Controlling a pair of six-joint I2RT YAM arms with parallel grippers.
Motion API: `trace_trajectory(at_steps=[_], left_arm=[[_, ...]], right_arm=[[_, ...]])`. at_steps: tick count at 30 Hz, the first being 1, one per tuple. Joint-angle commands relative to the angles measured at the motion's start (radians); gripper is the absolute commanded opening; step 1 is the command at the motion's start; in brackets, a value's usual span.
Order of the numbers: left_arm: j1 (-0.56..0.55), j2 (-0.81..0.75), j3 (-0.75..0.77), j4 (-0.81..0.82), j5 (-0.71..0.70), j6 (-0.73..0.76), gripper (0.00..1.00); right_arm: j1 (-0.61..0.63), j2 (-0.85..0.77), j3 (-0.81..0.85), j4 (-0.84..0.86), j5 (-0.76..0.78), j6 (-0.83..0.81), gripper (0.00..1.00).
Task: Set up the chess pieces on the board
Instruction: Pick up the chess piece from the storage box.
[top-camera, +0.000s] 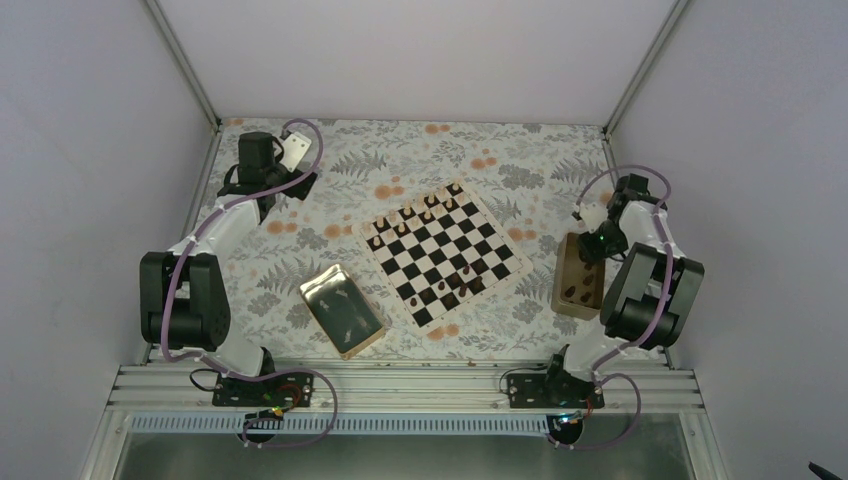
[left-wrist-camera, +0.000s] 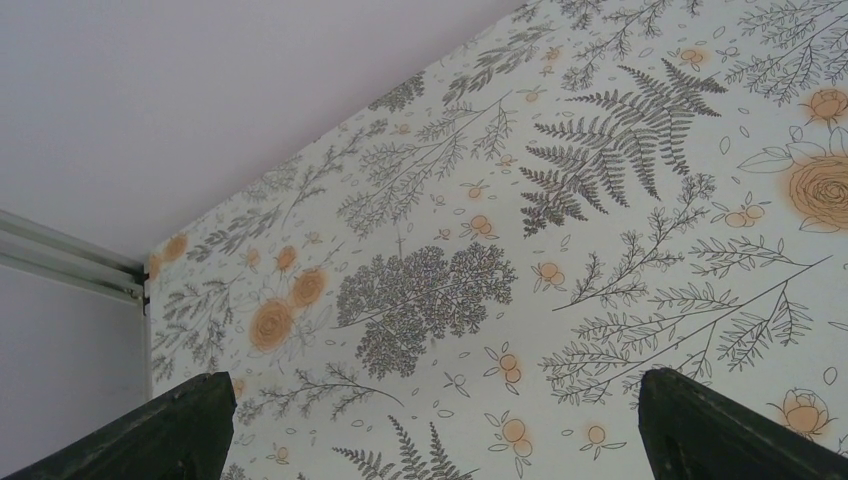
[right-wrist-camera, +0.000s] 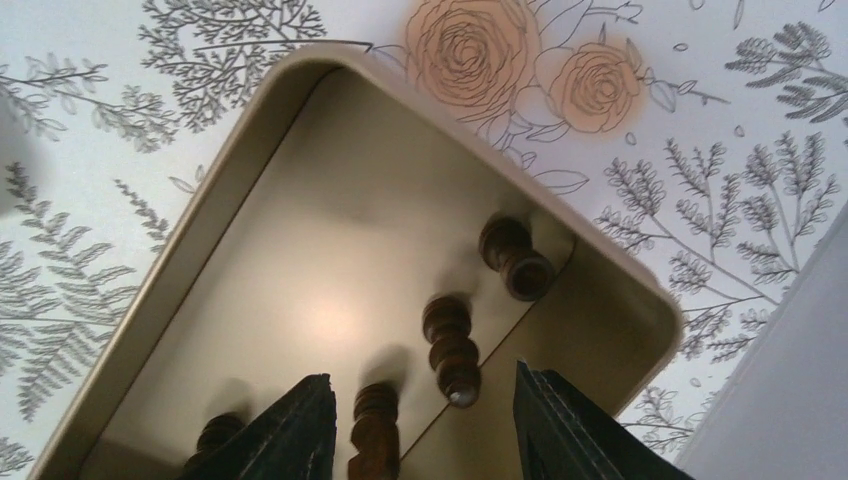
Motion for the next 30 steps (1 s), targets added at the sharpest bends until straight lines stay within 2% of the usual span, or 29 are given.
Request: trace_trajectory(at_steps=[1,20,30], left_arm=[[0.005,0.006,-0.01,0.013,0.016,-0.006,1.0],[0.013,0.014,0.008,-0.008,0.029,-0.006,1.0],[0.014,0.008,0.005,-0.014,0.026,-0.001,1.0]], right_arm=[[0.019,0.038,0.048,-0.002,0.065,-0.033,0.48],[0.047,0.125,0.012,0.016,0.149,-0.013,0.45],[0.062,0.134,0.006,-0.006,0.168,0.006,0.33]])
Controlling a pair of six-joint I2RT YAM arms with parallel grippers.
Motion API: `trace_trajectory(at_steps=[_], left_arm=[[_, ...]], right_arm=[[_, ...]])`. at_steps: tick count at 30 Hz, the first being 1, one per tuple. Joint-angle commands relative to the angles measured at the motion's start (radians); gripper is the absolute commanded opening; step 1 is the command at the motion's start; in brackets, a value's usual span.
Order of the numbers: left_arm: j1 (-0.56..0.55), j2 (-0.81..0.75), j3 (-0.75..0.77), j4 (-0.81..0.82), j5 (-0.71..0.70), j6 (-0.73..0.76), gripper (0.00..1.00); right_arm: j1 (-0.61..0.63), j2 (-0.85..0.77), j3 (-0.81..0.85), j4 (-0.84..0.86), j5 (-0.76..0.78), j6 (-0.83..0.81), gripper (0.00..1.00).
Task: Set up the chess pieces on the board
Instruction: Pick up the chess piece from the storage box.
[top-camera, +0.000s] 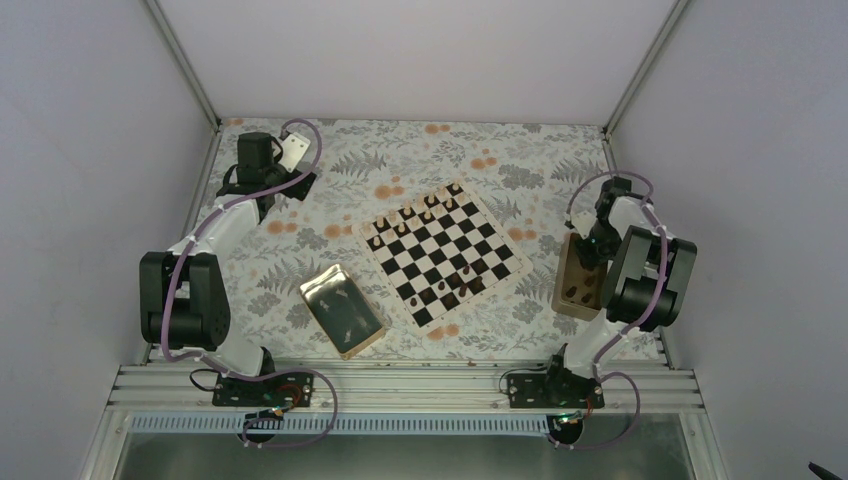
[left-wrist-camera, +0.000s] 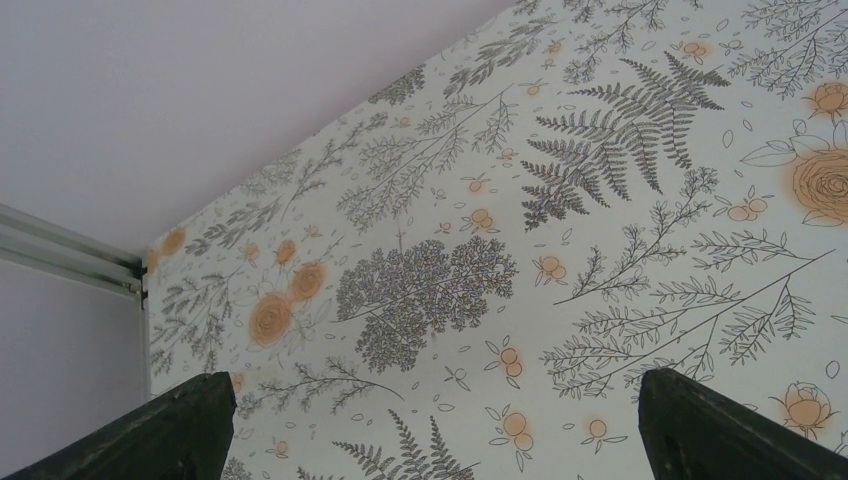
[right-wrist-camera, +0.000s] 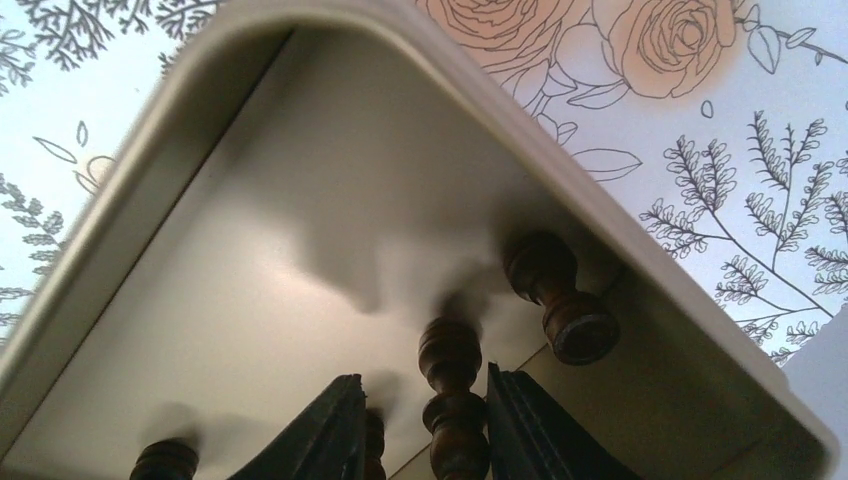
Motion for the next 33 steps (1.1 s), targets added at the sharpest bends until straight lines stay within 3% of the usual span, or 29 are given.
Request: trace_trajectory(at_steps=[1,5,14,23,33], left_arm=[[0.006,0.008,0.005,-0.006,0.021,-0.002,1.0],[0.008,0.008,0.005,-0.006,0.027,-0.003,1.0],[0.008,0.008,-0.007,0.001,0.029,-0.007,1.0],[0.016,0.002,-0.016,0.01,0.027,-0.006,1.0],[0.02,0.003,-0.003,0.003,0.029,-0.008,1.0]], right_arm=[[0.014,0.004,-0.016,-0.015,0.026,0.018,0.31],[0.019,-0.01,-0.018,-0.023,0.028,0.021,0.23],[0.02,-0.017,0.004,-0.055,0.017,0.016,0.16],[0.041,-0.03,0.073,-0.111,-0.127,0.01,0.13],[0.044,-0.048,0.129,-0.17,-0.115,0.019,0.12]])
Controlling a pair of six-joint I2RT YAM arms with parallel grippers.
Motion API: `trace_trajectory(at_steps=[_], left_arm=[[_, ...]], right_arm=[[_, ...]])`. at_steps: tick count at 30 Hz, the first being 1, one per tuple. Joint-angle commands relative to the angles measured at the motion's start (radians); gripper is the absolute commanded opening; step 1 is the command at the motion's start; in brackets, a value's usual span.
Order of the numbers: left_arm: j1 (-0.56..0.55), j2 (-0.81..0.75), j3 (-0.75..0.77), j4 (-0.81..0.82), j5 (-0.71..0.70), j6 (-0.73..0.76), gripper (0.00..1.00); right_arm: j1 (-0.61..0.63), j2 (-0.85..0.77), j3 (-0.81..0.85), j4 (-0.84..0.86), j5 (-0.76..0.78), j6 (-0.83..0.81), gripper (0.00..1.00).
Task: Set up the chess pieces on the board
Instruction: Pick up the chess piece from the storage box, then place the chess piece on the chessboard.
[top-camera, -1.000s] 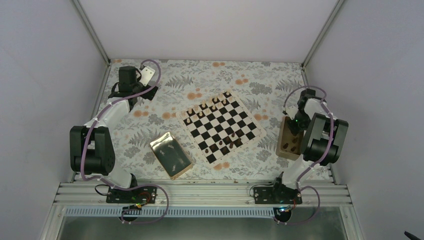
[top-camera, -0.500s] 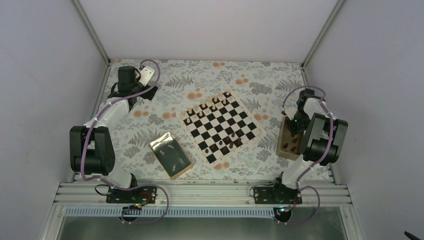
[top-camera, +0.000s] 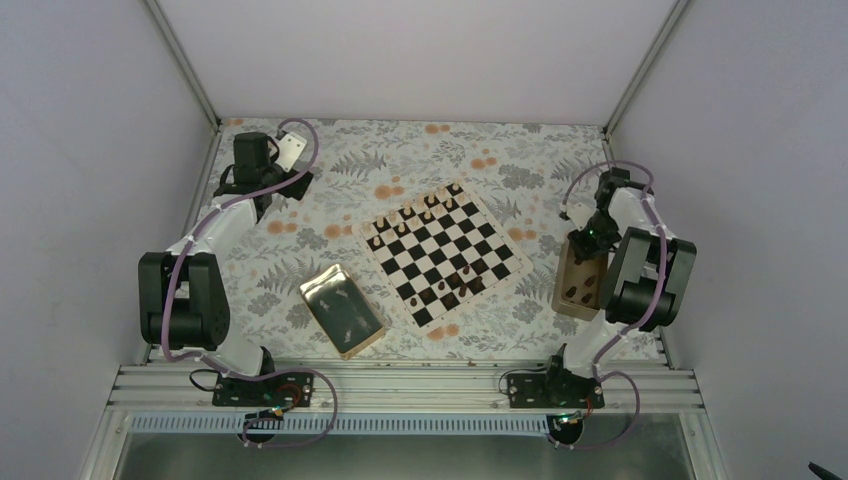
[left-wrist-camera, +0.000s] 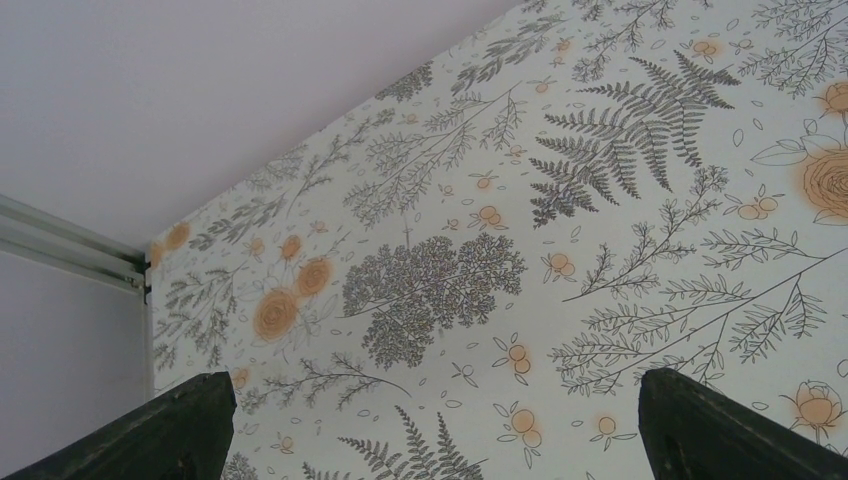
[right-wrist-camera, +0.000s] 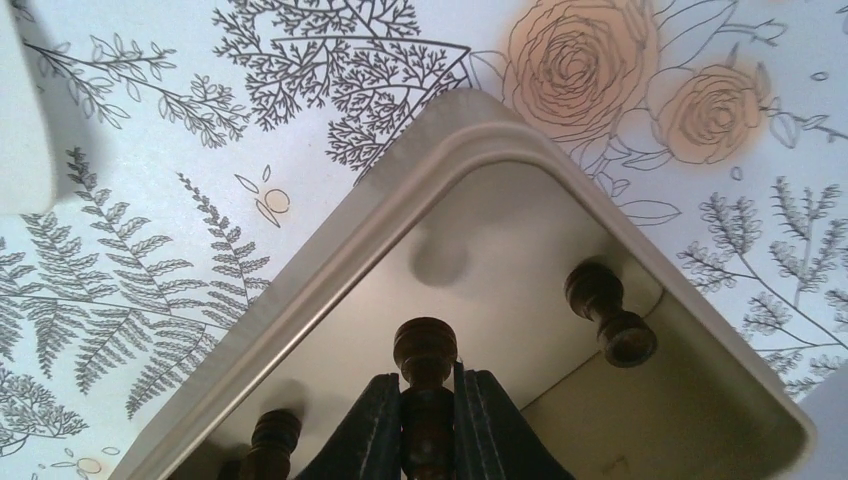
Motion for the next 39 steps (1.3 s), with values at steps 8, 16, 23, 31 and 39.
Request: trace_trajectory(at_steps=[8,16,23,31,39], left_arm=[[0.003,0.002,0.012,-0.013,0.018,-0.01,1.0],[0.003,-0.005,0.019,-0.02,0.014,-0.017,1.0],[0.003,-0.004,0.017,-0.023,0.0,-0.019,1.0],[0.003,0.003,0.018,-0.031,-0.015,-0.024,1.0],[0.002,0.012,0.031,-0.046,-0.013,-0.032,1.0]], right_arm=[[0.079,-0.113,0.192,-0.193,0.023,0.039,0.13],[0.28,-0.137,0.21,-0.231,-0.052,0.091,0.14],[0.441,-0.1,0.084,-0.114,-0.099,0.133,0.15],[0.553,-0.08,0.001,-0.017,-0.166,0.15,0.15],[0.625,0.002,-0.037,0.023,-0.185,0.149,0.15]])
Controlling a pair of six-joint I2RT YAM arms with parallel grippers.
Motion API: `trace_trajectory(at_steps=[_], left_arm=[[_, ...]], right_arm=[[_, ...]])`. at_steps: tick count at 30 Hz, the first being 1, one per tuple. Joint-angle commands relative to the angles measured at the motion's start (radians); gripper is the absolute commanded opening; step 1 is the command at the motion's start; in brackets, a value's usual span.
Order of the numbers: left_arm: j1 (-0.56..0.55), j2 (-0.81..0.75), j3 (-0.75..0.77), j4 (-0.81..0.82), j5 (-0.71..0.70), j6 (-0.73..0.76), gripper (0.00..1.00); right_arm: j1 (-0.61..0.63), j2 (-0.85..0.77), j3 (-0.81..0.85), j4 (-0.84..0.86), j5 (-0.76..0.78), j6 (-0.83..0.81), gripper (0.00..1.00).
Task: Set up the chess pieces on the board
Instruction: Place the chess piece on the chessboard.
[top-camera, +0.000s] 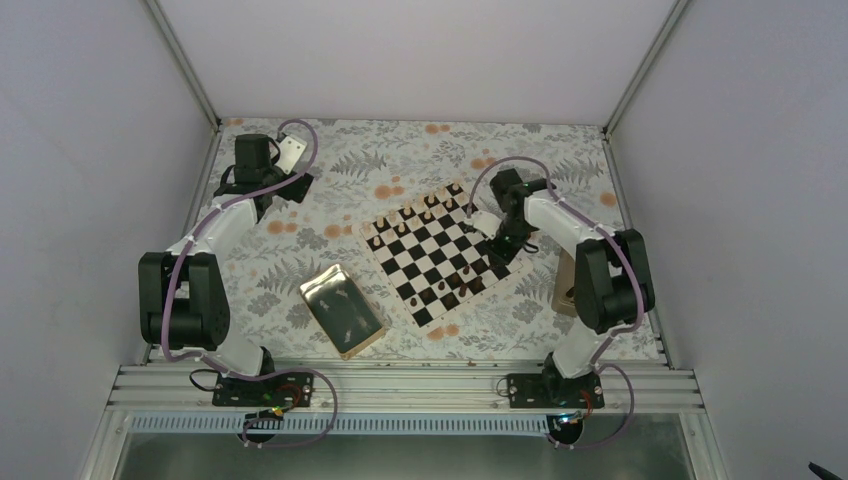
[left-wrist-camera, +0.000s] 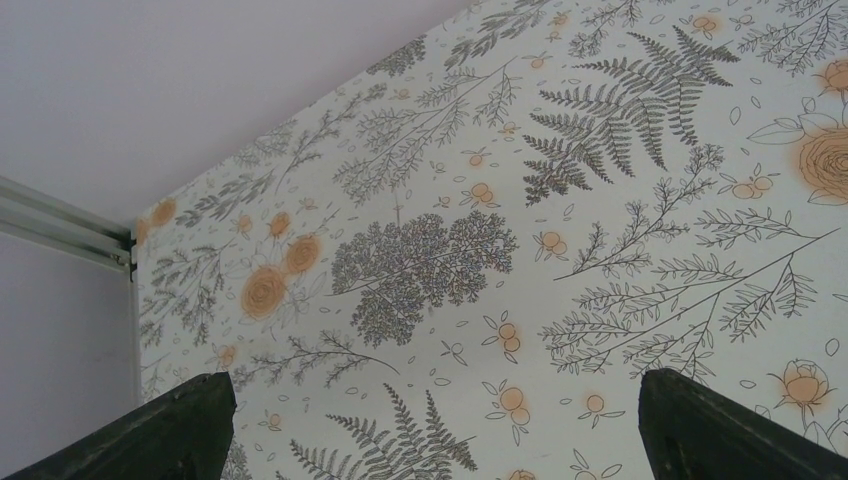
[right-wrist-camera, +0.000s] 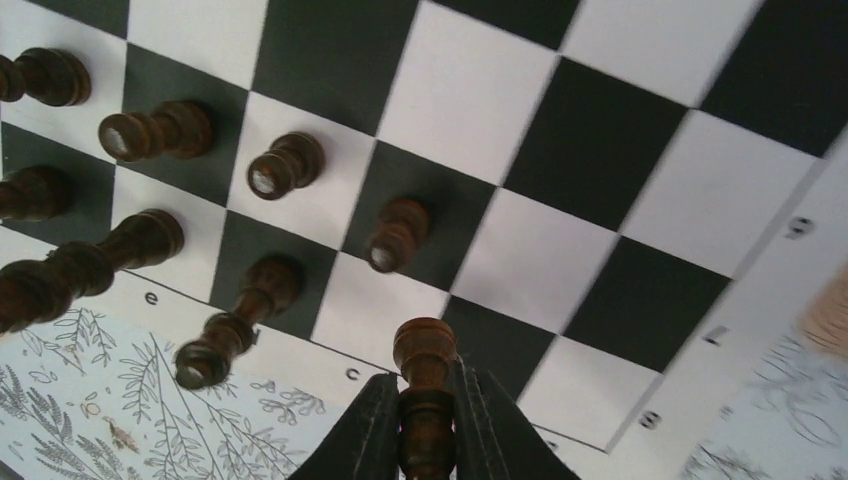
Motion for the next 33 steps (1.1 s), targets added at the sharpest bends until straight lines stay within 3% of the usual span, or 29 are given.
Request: trace_trajectory(at_steps=[1,33], left_arm=[[0.003,0.014,0.031,-0.01,-0.004,-0.02,1.0],[-0.001,0.008,0.059,-0.051,-0.021,-0.026,1.0]], right_arm=[[0.045,0.034,-0.028,0.04,-0.038,0.017,0.15],[0.084,0.0,-0.115,0.064,0.028,0.027,0.17]])
